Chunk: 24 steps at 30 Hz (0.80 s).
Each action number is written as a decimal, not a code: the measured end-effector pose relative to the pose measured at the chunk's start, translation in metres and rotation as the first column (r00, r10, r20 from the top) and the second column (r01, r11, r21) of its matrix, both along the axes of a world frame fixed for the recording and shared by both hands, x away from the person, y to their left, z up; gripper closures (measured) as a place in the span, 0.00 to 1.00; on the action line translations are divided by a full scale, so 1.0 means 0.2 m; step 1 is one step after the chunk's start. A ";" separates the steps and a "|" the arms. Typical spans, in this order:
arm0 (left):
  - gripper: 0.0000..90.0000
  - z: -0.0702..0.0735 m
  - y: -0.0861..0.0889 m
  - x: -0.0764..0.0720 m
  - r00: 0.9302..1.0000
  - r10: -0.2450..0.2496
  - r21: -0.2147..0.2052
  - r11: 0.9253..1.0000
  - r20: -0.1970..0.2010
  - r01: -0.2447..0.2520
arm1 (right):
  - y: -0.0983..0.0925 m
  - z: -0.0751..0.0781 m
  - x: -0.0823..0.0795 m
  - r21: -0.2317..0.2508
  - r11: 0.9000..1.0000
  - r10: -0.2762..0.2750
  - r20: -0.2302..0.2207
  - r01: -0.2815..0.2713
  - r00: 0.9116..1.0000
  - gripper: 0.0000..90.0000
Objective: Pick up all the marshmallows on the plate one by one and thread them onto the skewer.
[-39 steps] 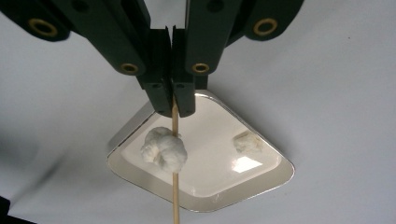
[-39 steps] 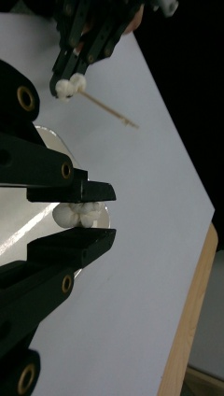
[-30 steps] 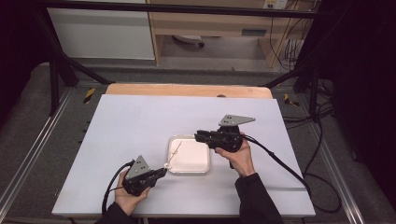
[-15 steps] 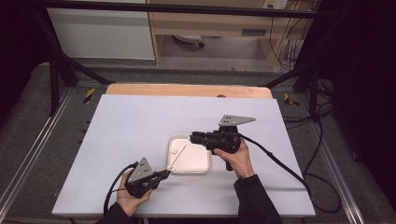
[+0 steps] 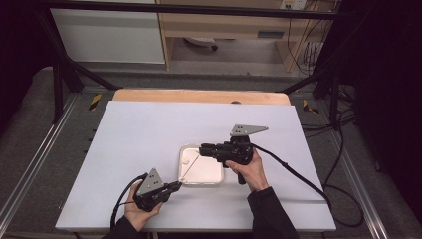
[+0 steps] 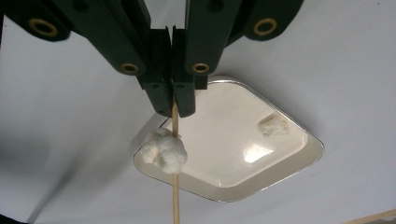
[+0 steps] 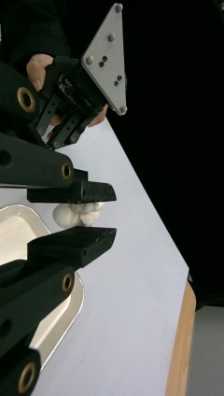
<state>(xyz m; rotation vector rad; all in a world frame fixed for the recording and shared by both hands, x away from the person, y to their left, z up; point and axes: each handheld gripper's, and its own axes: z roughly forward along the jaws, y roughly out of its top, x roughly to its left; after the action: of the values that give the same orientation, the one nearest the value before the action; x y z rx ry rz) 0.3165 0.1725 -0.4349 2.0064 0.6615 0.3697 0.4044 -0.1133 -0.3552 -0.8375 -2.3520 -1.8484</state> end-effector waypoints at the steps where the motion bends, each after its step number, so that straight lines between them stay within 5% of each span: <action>1: 0.98 0.00 0.00 0.00 1.000 0.000 -0.001 1.000 0.000 0.000 | 0.00 0.00 0.00 -0.001 1.000 0.003 -0.003 -0.003 1.000 0.85; 24: 0.98 -0.01 0.00 -0.01 0.998 0.043 -0.056 0.997 -0.046 -0.045 | 0.06 -0.06 -0.02 0.054 0.999 0.008 -0.038 -0.006 0.999 0.88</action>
<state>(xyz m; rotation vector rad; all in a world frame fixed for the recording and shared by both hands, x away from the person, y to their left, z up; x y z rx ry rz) 0.3153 0.1732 -0.4374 1.9536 0.7373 0.3292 0.4002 -0.1021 -0.3677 -0.8501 -2.2690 -1.8672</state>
